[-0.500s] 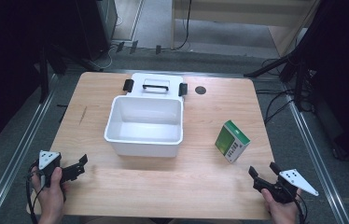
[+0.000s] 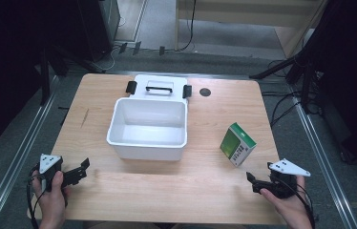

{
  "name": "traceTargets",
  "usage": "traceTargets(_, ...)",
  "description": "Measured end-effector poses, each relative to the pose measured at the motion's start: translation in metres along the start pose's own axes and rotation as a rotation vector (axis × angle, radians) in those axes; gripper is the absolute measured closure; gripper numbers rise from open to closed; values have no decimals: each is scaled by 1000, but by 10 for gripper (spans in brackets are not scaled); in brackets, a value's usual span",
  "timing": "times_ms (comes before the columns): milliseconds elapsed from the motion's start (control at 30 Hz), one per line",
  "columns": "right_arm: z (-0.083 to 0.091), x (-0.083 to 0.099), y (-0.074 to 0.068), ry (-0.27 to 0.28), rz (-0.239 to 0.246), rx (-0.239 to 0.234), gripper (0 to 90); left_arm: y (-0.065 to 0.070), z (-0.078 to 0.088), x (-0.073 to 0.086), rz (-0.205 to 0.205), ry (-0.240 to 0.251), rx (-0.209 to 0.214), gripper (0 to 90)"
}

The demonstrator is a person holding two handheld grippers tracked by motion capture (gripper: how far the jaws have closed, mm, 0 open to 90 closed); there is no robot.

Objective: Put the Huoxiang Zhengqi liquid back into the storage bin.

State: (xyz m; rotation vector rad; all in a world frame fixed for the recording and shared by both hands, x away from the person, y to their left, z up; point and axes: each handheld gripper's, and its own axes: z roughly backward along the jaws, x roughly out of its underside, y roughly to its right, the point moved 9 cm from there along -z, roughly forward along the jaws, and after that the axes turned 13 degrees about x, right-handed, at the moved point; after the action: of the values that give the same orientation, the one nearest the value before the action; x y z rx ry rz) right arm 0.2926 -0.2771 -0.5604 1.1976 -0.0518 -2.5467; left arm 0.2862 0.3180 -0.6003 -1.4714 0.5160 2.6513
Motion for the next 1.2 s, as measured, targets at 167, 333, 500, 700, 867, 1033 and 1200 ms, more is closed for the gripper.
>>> traceTargets(167,5,-7,-1,-203,194,54,142,0,-1,0,0,-4,-1,21)
traceTargets(333,12,-17,-4,-335,224,5,141,0,-1,0,-1,-6,3,21)
traceTargets(500,19,-38,-6,-437,267,-13,131,0,1,0,2,5,12,21)
traceTargets(700,20,-51,-10,-497,297,-37,130,1,1,1,1,3,12,21)
traceTargets(867,16,-60,-12,-524,326,-30,134,1,1,1,2,2,12,21)
traceTargets(1033,17,-77,-16,-513,337,-37,216,1,1,1,2,0,13,21)
traceTargets(1200,14,-90,-17,-512,346,-15,242,1,1,1,3,1,15,21)
